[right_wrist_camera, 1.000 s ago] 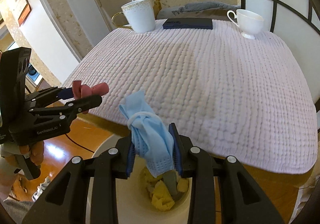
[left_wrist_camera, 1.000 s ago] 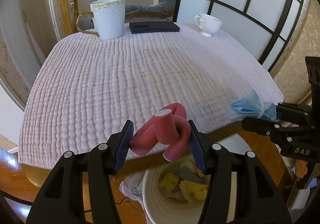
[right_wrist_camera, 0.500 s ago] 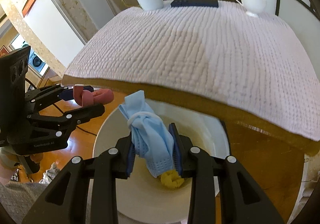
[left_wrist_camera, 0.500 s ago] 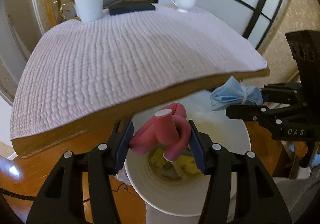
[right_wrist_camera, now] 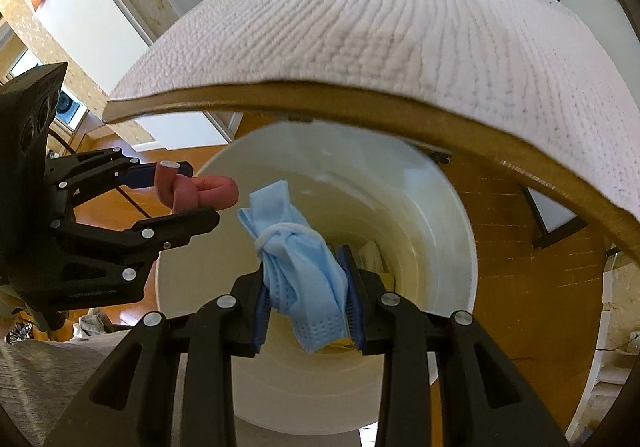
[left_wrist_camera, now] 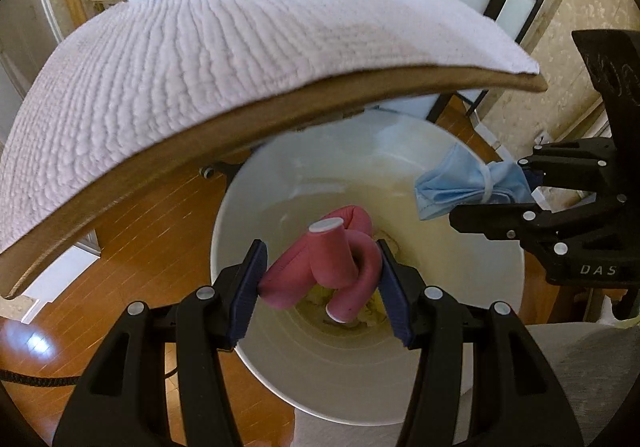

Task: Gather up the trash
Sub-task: 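Open the left tool to drop the roller while the right tool releases the mask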

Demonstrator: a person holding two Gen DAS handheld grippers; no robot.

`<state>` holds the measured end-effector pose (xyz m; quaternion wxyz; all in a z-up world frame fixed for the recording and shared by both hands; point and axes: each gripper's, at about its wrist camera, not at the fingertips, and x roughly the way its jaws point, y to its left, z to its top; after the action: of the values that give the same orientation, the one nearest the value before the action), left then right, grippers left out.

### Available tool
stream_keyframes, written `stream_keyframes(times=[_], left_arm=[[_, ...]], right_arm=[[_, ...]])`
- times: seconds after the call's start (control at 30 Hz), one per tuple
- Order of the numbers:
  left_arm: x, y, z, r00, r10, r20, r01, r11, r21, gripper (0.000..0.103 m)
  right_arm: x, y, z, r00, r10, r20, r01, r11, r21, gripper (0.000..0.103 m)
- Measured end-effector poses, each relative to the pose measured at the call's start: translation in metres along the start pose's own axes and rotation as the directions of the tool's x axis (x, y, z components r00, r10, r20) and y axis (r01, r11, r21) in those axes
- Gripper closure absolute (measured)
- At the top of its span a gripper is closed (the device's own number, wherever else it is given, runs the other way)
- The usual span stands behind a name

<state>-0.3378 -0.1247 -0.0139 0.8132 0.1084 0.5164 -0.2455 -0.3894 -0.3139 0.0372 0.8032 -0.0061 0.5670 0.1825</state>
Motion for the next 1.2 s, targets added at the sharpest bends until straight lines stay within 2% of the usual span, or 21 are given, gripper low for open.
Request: stream_keyframes(times=[0.53,1.2], left_arm=[[0.043,-0.009,0.001,0.997,0.013,-0.070,-0.012,1.000,0.015,0.048],[0.054,0.000,0.000,0.995,0.018,-0.095,-0.014,0.999,0.044,0.048]], right_arm=[[0.046,-0.013,0.002,0.998,-0.009,-0.057,0.010,1.000,0.025,0.072],[0.049,-0.022,0.003,0.997,-0.008,-0.071,0.011,0.999,0.032,0.072]])
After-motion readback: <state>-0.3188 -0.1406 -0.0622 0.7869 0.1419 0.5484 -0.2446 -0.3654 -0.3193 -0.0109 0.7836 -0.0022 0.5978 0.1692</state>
